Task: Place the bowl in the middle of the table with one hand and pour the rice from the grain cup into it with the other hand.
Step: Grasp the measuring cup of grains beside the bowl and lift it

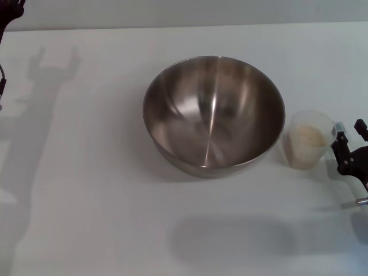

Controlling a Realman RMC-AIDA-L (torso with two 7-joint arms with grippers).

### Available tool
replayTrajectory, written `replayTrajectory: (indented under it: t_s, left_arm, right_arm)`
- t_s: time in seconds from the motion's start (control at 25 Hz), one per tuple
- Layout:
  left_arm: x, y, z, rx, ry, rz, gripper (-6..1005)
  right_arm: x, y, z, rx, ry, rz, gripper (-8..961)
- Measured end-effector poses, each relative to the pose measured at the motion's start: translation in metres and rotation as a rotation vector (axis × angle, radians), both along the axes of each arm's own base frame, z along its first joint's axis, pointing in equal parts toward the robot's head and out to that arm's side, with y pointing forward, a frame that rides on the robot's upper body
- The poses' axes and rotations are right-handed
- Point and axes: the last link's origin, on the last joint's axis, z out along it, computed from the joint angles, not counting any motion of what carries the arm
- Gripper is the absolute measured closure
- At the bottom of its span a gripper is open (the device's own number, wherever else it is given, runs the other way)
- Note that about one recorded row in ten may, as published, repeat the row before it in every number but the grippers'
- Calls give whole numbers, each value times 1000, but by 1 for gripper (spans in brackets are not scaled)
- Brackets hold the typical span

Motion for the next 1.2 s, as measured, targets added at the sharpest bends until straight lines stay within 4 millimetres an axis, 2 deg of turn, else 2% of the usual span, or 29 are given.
replayTrajectory:
  t_s: [0.16,0.36,0.68,0.88,1.2]
  left_arm:
    - [0,-1,0,1,-5,0,185]
    - [-1,-1,1,2,-7,0,185]
    - [0,-2,1,8,-9,-7,185]
    - [0,-2,1,9,-9,-8,185]
    - [1,-2,0,6,-9,-10,185]
  right_arm:
    - [-1,1,0,0,1,3,490]
    - [-2,2,-1,-5,0,8,718]
    - [-4,4,-2,-17,-9,23,785]
    - [-3,4,-1,-12,-7,19,893]
    - [-1,7,4,20,5,0,909]
